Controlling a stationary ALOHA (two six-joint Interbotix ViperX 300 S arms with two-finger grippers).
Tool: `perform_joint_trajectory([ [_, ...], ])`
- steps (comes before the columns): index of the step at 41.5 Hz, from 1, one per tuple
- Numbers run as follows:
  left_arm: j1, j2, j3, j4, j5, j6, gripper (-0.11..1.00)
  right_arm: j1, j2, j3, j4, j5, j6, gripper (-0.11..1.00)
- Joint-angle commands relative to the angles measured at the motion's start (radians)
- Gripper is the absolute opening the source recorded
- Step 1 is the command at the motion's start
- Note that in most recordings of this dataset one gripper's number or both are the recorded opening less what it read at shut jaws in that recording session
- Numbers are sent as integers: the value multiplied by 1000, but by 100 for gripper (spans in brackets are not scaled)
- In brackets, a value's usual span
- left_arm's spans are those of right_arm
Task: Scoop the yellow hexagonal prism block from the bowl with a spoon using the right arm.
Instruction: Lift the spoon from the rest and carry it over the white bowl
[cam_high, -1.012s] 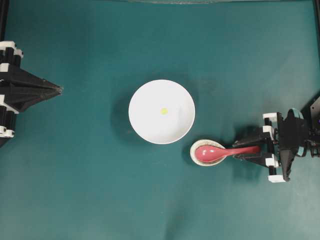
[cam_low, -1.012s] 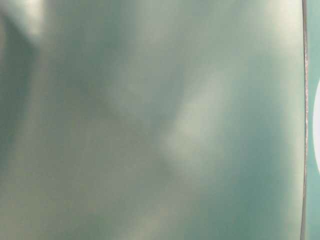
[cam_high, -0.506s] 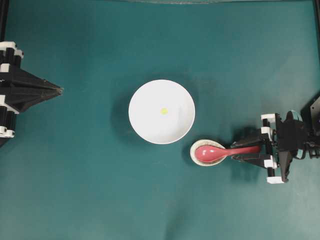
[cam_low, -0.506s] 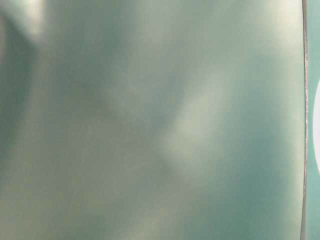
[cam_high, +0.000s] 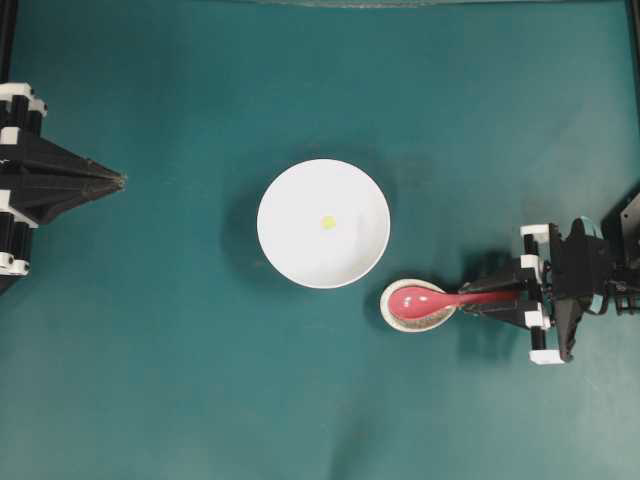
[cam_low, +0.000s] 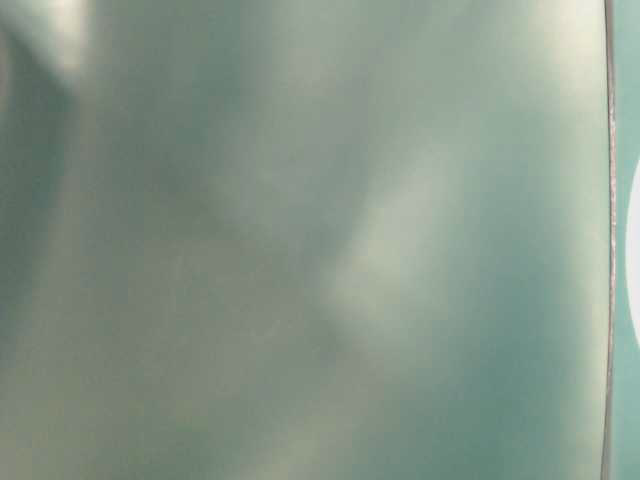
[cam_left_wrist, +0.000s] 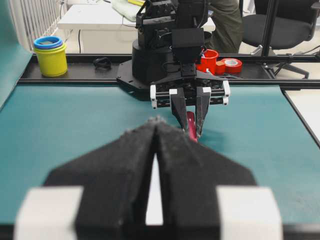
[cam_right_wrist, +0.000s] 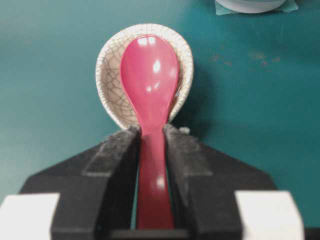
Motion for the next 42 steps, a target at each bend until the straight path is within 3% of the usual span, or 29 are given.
perform_joint_trajectory([
  [1, 0, 8, -15, 3, -5, 0, 0, -3, -18, -5, 3, -3, -2, 23],
  [12, 2, 8, -15, 3, -3, 0, 0, -3, -77, -5, 0, 12, -9, 23],
  [21, 2, 8, -15, 3, -3, 0, 0, -3, -187, -8, 0, 130, -20, 23],
  [34, 2, 8, -17, 3, -5, 0, 0, -8, -351, -32, 0, 236, -120, 23],
  [42, 2, 6, -17, 3, -5, 0, 0, -69, -482, -98, 0, 416, -192, 23],
])
